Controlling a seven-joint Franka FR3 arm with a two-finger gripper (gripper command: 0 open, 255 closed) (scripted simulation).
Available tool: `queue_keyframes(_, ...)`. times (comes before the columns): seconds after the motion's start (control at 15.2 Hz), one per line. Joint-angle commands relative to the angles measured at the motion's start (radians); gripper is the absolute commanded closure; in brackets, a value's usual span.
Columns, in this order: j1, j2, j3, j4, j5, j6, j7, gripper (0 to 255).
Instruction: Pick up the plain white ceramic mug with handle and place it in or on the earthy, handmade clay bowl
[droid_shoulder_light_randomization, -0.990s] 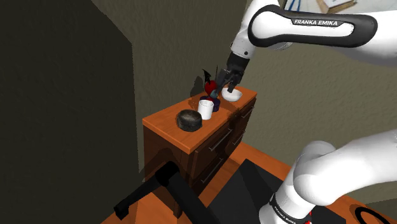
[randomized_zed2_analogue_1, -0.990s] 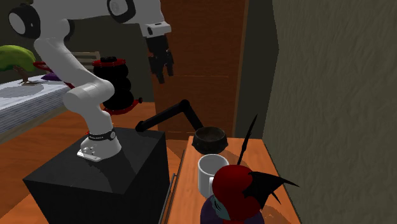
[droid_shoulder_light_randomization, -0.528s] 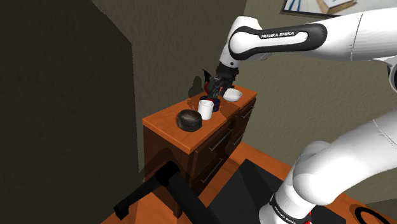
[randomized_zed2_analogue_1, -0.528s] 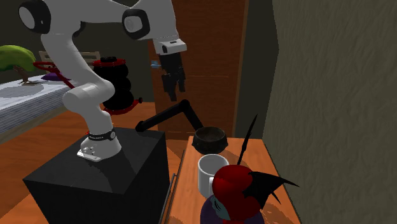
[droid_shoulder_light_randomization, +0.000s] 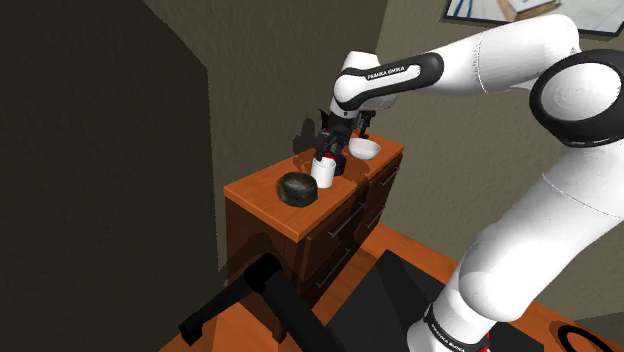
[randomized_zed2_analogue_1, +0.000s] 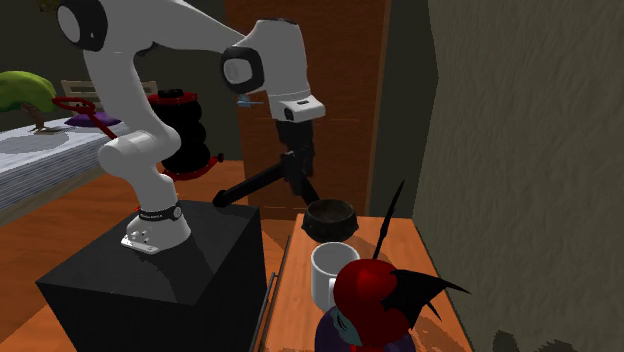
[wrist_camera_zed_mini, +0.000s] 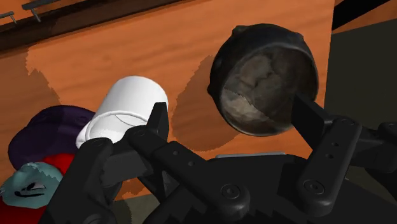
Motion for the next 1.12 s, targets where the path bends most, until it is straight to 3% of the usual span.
queue_keyframes(0.0,-0.006,0.071,-0.011,0.040,0.006,0.028,-0.017,0)
queue_keyframes(0.66,-0.056,0.429,-0.041,0.309,0.059,0.102,-0.095,0)
queue_keyframes(1.06,-0.061,0.476,-0.035,0.292,0.074,0.165,-0.105,0)
